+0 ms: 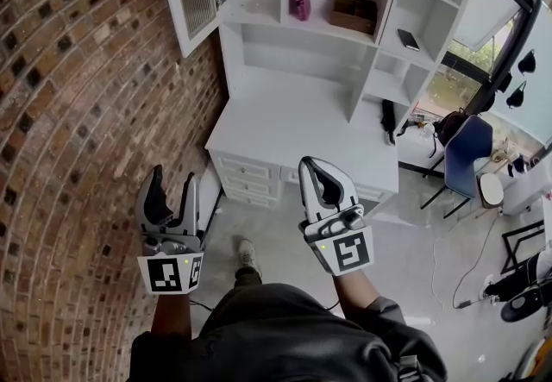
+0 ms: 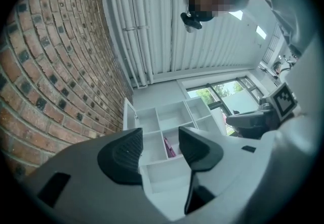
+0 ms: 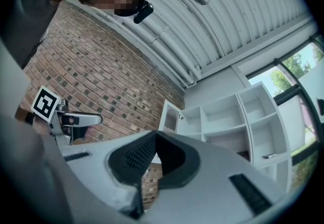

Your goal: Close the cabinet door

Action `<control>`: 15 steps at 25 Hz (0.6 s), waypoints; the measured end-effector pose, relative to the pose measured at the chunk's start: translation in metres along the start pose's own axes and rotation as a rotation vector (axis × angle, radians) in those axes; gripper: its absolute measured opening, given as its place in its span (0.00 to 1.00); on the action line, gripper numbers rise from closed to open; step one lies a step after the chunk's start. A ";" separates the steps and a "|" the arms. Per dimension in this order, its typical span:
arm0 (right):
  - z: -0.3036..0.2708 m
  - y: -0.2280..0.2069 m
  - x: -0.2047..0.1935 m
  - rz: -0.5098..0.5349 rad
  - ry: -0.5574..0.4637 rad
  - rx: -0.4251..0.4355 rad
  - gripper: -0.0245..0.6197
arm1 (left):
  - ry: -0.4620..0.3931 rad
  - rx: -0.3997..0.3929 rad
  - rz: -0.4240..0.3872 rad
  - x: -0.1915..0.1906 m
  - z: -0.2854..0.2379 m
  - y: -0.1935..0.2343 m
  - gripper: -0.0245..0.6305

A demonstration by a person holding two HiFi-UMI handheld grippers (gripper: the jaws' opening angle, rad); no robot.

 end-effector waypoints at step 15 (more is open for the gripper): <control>-0.113 -0.014 -0.049 0.056 -0.012 -0.001 0.04 | -0.037 0.004 0.016 -0.067 -0.087 0.076 0.37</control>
Point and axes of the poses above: the fingertips, and each gripper's own axes: z backward along the fingers, y to its left, x out of its top, the point moved 3 cm from there along z, backward along the fingers, and after that the axes turned 13 degrees about -x, right-handed, at the moved point
